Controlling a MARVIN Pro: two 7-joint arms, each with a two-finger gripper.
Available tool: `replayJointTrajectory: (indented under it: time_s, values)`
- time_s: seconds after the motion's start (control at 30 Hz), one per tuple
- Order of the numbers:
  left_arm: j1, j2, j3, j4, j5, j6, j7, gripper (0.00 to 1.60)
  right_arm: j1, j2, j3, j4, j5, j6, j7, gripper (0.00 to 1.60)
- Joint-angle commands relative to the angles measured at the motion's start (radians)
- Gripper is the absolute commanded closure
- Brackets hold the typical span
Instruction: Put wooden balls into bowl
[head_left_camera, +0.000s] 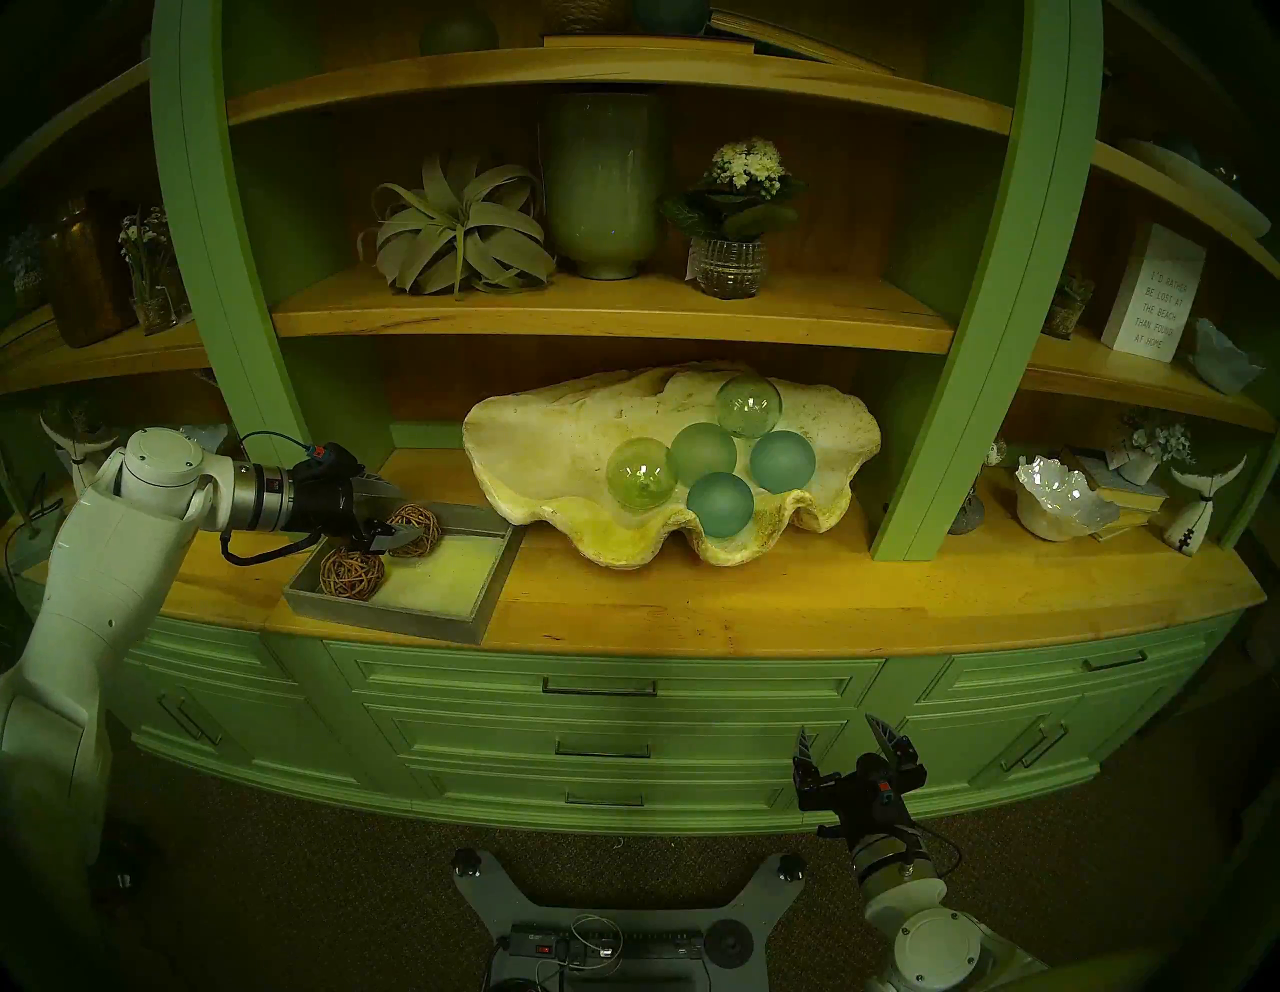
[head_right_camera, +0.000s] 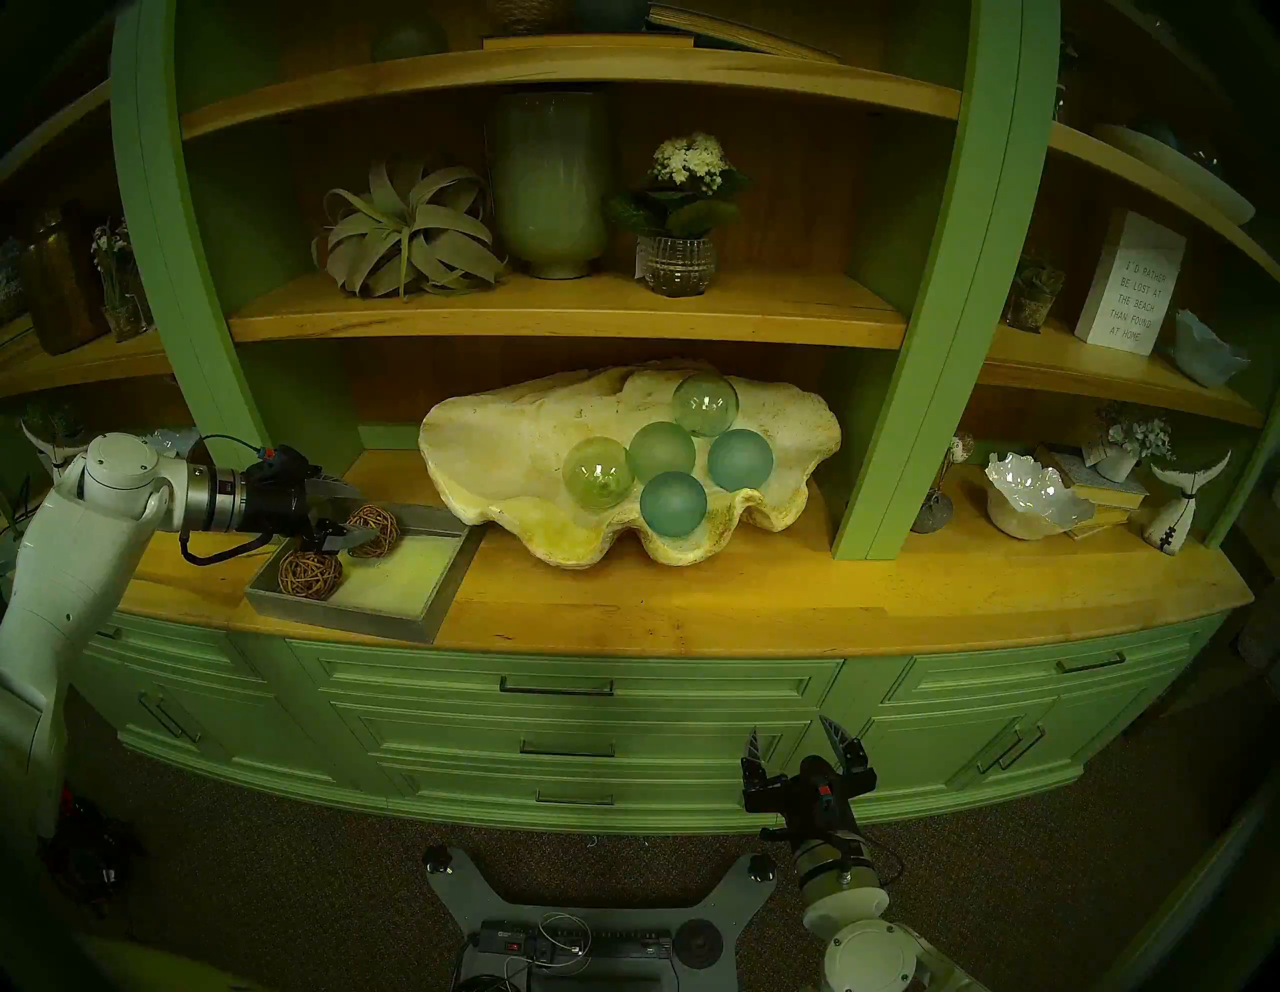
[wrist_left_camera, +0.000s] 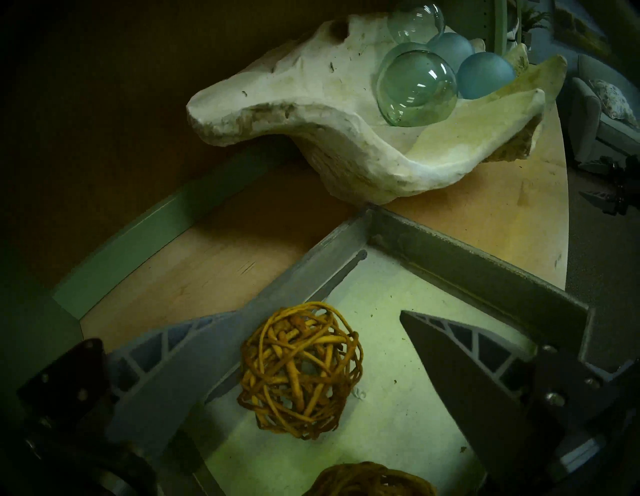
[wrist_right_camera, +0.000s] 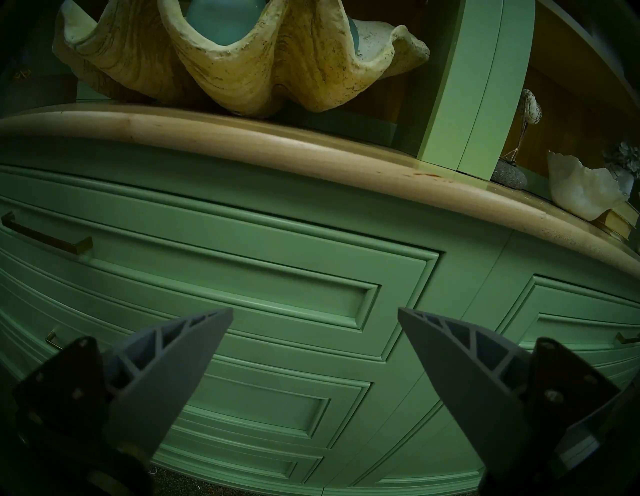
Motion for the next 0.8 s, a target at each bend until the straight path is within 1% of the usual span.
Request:
replayJointTrajectory:
  time_s: [0.0,0.1,0.23,0.37,0.53,0.63,0.67,0.7,0.77]
  values:
    - [0.039,0.03,-0.055,-0.024,-0.021,-0.006,0.037,0.0,0.002,0.002,0.004,-0.033,0.0,-0.004,-0.001,0.0]
    - [0.024,0.02,-0.048,-0.01,-0.008,-0.013,0.05,0.0,0.002,0.002,0.004,-0.033,0.0,-0.004,-0.001,0.0]
    - [-0.02,-0.004,-0.025,0.027,0.012,-0.03,0.062,0.0,0.002,0.002,0.004,-0.032,-0.001,-0.004,-0.001,0.0]
    - [-0.054,-0.021,-0.002,0.042,0.036,-0.045,0.079,0.0,0.003,0.001,0.003,-0.031,-0.001,-0.005,-0.001,0.0]
    - [-0.092,-0.041,0.011,0.086,0.052,-0.045,0.074,0.0,0.003,0.001,0.003,-0.031,-0.001,-0.005,-0.001,0.0]
    - [-0.115,-0.06,0.018,0.114,0.059,-0.06,0.071,0.0,0.003,0.001,0.003,-0.03,-0.001,-0.005,-0.001,0.0]
    - [-0.108,-0.064,0.011,0.105,0.063,-0.059,0.076,0.0,0.003,0.001,0.003,-0.03,-0.001,-0.005,-0.001,0.0]
    - [-0.127,-0.068,0.024,0.117,0.067,-0.061,0.07,0.0,0.004,0.001,0.003,-0.03,-0.001,-0.005,-0.001,0.0]
    - [-0.126,-0.074,0.018,0.113,0.071,-0.059,0.068,0.0,0.004,0.001,0.003,-0.03,-0.001,-0.005,-0.001,0.0]
